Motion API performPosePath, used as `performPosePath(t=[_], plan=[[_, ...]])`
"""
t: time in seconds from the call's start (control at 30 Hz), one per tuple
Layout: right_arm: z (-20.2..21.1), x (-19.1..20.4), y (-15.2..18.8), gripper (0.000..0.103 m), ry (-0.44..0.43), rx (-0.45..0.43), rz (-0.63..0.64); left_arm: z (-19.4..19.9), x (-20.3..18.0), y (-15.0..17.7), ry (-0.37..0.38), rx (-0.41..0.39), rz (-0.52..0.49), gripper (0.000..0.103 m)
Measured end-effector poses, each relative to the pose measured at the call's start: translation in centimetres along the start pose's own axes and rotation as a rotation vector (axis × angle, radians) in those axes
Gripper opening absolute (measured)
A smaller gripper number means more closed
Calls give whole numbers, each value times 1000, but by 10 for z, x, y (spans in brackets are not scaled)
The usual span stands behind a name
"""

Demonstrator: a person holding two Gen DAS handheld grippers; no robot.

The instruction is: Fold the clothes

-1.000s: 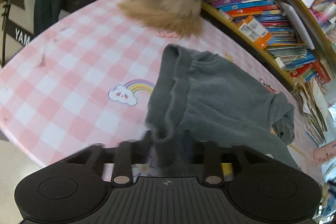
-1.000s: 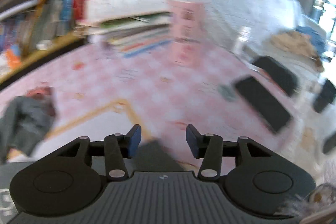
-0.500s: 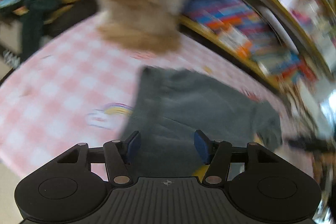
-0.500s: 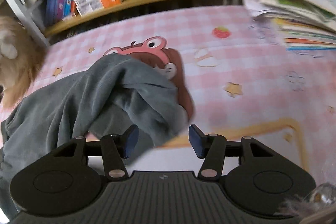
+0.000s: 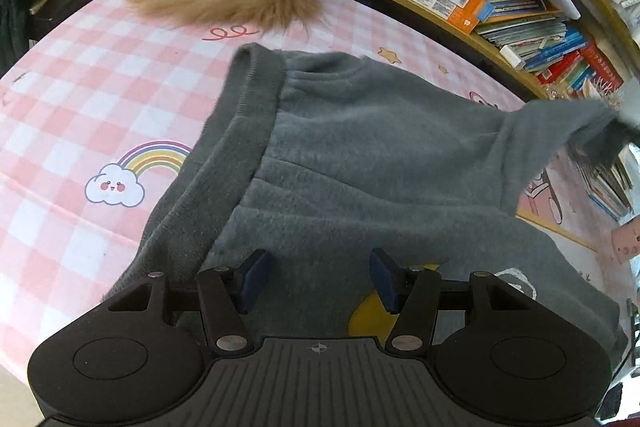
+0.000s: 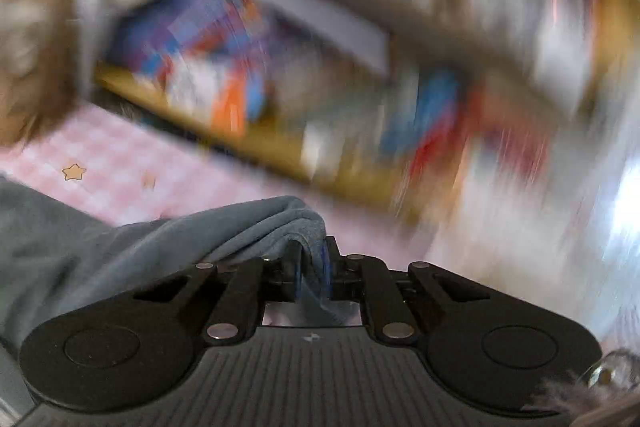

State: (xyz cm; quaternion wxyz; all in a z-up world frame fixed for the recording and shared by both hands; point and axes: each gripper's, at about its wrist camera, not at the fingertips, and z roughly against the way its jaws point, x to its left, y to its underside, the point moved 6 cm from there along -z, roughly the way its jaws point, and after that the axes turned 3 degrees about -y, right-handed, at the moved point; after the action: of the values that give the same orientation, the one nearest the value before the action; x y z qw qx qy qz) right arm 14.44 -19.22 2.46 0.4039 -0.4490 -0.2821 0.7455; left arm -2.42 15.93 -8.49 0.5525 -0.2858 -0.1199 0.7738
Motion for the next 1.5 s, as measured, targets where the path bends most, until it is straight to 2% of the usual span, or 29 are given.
performPosePath(t=[0.07,0.1,0.13,0.17,0.2,0.23,0.3,0.47,0.6,0.7,0.77,0.87,0.97,1.07,1.13,1.17,1.2,1.23,1.27,1.33,1.43,1.5], plan=[[32,13,6,12,28,-138,205,0,1,1,5,-3,6,55],[38,22,23,14,10,-117,298,1,1,1,8,-5,9,56],[43,31,41,32,-9,-93,391,1,2,2,11,-4,13,56],[42,40,66,49,-85,13,469,2,3,2,16,-4,16,56],[42,46,95,49,-180,131,509,3,3,1,20,-3,19,56],[41,43,113,48,-229,214,468,3,4,1,25,-3,22,56],[42,37,147,46,-325,379,383,3,5,1,29,0,23,56],[24,-14,123,49,-326,436,-145,1,2,0,25,7,16,57],[-16,-62,98,51,-303,460,-658,1,3,0,27,3,13,57],[-53,-86,91,43,-237,505,-860,1,1,2,19,-6,-5,57],[-79,-82,75,41,-269,537,-873,0,-1,2,9,-10,-20,57],[-102,-62,47,41,-360,548,-863,1,-4,4,-3,-17,-37,57],[-123,-43,18,44,-375,525,-801,2,-4,7,-6,-25,-43,57],[-140,-18,5,50,-378,523,-720,3,-4,9,-5,-29,-39,57],[-151,0,9,48,-365,569,-627,4,-4,9,-3,-29,-36,57],[-154,7,13,41,-361,596,-574,4,-4,9,-1,-28,-35,57],[-151,14,18,35,-372,624,-513,4,-3,9,1,-29,-33,57],[-148,22,24,21,-383,651,-454,4,-3,8,4,-29,-30,57],[-134,25,28,15,-403,646,-431,4,-2,9,8,-32,-28,57],[-105,32,36,13,-442,635,-385,5,0,10,18,-38,-23,57],[-39,41,54,13,-448,569,-407,6,4,10,35,-51,2,57],[-4,56,68,14,-388,544,-438,6,6,9,44,-55,11,57]])
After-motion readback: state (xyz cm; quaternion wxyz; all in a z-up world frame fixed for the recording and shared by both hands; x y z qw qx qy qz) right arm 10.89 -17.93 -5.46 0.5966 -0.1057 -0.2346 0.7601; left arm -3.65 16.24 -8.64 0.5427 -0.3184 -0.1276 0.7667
